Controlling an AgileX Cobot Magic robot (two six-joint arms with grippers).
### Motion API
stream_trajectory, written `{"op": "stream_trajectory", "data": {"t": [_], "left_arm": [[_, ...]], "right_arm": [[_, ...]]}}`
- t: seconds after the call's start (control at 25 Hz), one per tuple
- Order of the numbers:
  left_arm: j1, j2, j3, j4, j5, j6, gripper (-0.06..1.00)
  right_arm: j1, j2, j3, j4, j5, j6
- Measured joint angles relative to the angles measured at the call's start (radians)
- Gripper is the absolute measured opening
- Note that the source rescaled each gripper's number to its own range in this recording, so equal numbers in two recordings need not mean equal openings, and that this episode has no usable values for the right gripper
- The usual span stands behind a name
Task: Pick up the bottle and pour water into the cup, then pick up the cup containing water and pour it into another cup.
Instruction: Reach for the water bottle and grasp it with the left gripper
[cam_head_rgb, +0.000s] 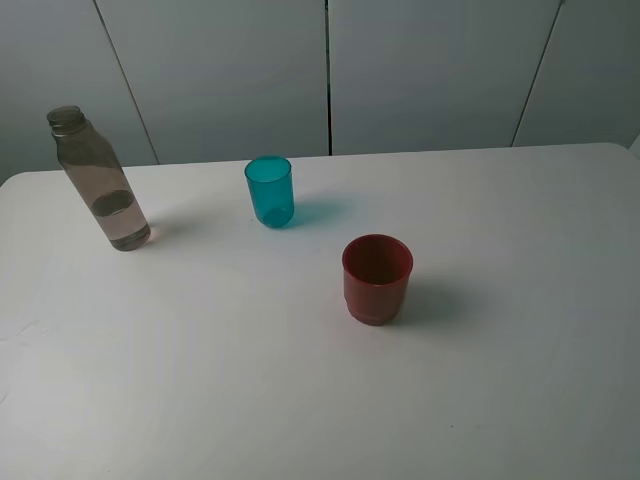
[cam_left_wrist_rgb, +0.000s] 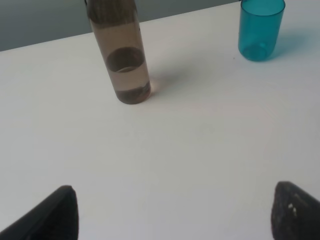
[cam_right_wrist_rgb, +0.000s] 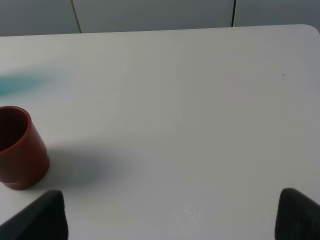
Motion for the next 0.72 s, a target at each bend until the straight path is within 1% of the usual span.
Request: {"op": "stream_trajectory", "data": {"t": [0.2, 0.44, 0.56, 0.72], "left_arm": [[0.000, 0.000, 0.000, 0.002, 0.000, -0.007, 0.95], [0.000, 0.004, -0.022, 0.033, -0.032, -0.063, 0.95], [0.000, 0.043, -0.054, 0.061, -0.067, -0.082, 0.95], [0.000, 0.114, -0.073, 0.088, -0.157, -0.104, 0.95]], "right_arm": [[0.000, 0.000, 0.000, 0.000, 0.000, 0.000], [0.000, 0.000, 0.000, 0.000, 0.000, 0.000], [0.000, 0.000, 0.000, 0.000, 0.000, 0.000], [0.000, 0.000, 0.000, 0.000, 0.000, 0.000]]}}
